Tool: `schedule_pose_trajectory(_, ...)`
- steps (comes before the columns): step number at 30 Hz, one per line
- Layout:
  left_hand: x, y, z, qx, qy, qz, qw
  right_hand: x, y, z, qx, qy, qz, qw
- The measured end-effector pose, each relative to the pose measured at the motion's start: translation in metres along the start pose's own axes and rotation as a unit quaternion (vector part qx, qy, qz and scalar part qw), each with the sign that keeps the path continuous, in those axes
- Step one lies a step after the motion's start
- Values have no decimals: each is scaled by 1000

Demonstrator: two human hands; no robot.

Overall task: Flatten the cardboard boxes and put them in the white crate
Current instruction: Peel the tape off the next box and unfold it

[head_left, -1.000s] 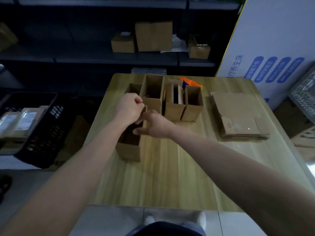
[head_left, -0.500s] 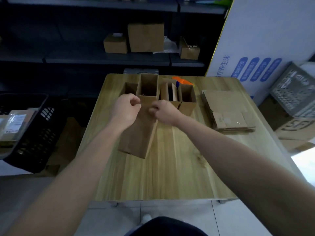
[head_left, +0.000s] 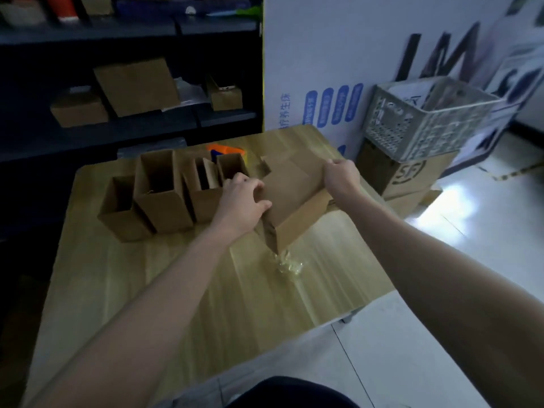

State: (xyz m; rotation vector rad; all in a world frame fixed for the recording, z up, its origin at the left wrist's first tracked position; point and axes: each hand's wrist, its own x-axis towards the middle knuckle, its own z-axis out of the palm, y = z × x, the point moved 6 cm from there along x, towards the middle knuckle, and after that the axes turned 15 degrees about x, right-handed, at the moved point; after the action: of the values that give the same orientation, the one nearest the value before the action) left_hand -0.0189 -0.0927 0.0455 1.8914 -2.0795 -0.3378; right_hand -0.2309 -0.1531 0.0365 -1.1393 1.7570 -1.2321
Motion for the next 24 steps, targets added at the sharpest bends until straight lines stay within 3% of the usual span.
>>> schedule_pose_trajectory(6, 25, 66, 63, -59, -163, 76, 982, 16, 57, -84, 29, 46, 140, 989)
schedule_pose_trajectory(11, 46, 92, 93, -242, -169, 37, 955, 25, 76, -124, 104, 96, 175, 974)
schedule_pose_trajectory(14, 58, 89, 108, -397, -178, -108, 894, 34, 81, -136, 118, 38, 183, 975)
schedule_pose_trajectory(18, 58, 61, 127, -448, -230, -343, 793, 38, 88, -136, 67, -119, 203, 970)
schedule_pose_trajectory(21, 52, 43, 138, -449, -249, -421, 748, 35, 87, -124, 106, -247, 218, 938)
schedule_pose_trajectory(24, 51, 37, 141, -469, -249, -417, 737, 41, 72, -114, 146, -261, 204, 932)
